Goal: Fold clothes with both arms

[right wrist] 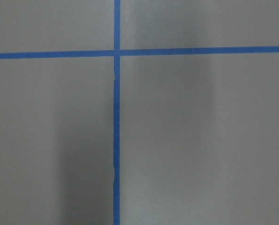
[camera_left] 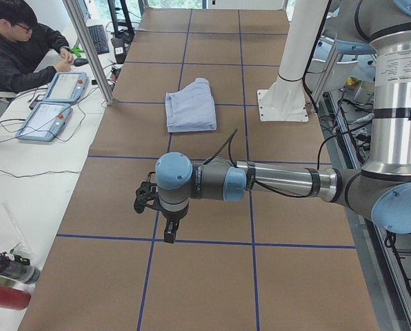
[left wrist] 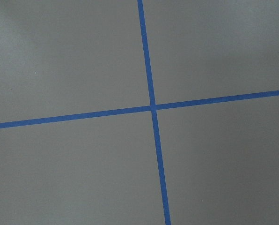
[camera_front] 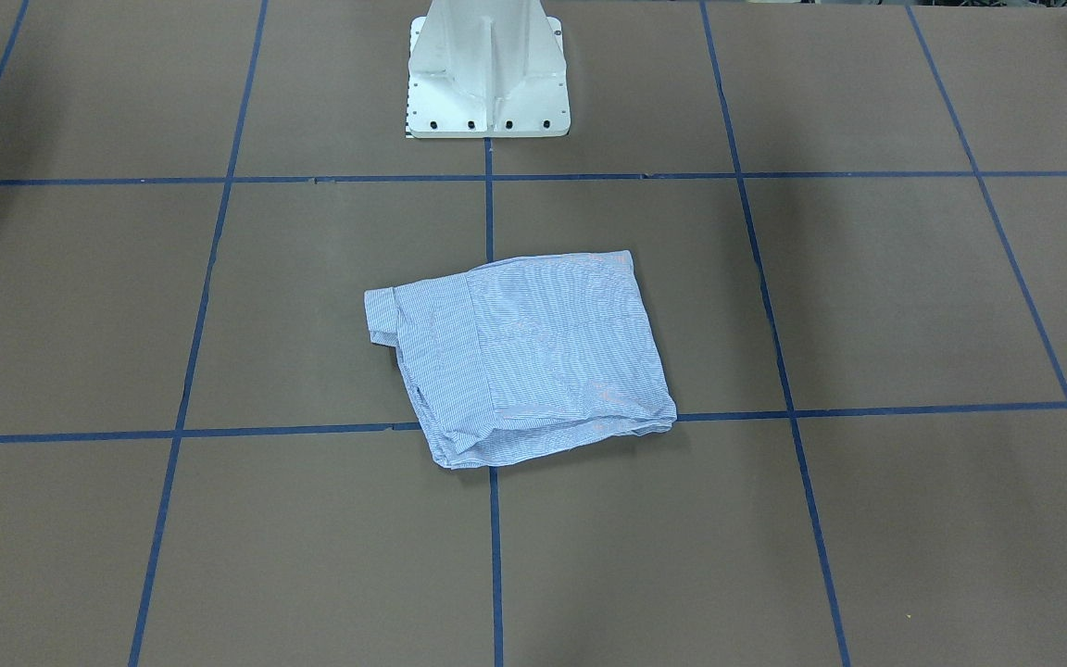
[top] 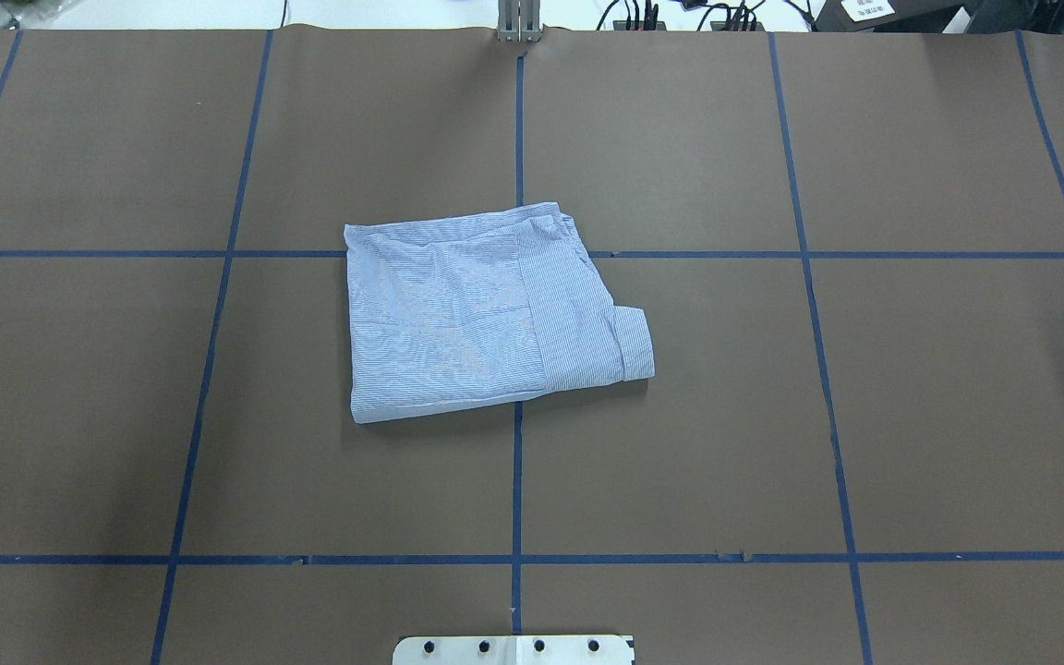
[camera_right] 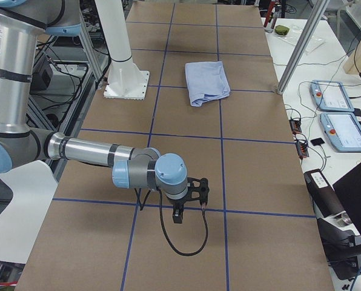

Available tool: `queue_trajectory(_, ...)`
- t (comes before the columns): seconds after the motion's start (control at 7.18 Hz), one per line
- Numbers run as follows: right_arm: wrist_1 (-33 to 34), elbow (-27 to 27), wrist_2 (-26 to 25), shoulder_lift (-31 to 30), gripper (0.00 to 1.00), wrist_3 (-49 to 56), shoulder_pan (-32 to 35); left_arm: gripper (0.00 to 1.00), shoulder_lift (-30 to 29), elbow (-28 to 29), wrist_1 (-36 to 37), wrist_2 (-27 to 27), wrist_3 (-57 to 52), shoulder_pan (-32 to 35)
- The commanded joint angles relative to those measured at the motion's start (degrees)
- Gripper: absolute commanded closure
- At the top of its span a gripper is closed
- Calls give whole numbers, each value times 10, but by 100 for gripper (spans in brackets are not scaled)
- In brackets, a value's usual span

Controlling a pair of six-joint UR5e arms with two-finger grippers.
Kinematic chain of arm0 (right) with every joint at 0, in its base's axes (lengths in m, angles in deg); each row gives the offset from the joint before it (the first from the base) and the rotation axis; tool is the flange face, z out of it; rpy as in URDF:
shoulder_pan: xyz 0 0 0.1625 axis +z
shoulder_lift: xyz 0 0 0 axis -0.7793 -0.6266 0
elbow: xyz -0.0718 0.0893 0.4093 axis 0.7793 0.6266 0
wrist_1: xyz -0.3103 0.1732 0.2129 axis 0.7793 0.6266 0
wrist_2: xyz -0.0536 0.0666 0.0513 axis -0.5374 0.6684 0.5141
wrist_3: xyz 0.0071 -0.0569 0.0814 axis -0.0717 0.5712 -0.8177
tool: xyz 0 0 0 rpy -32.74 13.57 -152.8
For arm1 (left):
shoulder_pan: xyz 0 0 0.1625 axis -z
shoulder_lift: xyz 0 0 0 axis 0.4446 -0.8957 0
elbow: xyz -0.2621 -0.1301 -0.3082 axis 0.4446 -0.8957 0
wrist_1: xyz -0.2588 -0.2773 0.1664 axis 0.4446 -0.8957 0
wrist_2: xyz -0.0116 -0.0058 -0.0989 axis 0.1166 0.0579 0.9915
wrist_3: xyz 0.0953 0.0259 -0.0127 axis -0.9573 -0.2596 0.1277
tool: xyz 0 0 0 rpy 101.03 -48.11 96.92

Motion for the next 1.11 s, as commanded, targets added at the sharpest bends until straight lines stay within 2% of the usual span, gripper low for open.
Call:
queue_trajectory(0.0,-12,7,5,7,0,2,-1,0,6,-1,-2,-1,0,0)
queue_trajectory(0.28,-79,31,6,1,0,3,-1,0,7,0,-2,-1,0,0)
queue_trajectory(0.98,-89,34,6,2,0,3,0,0,10,0,-2,2,0,0)
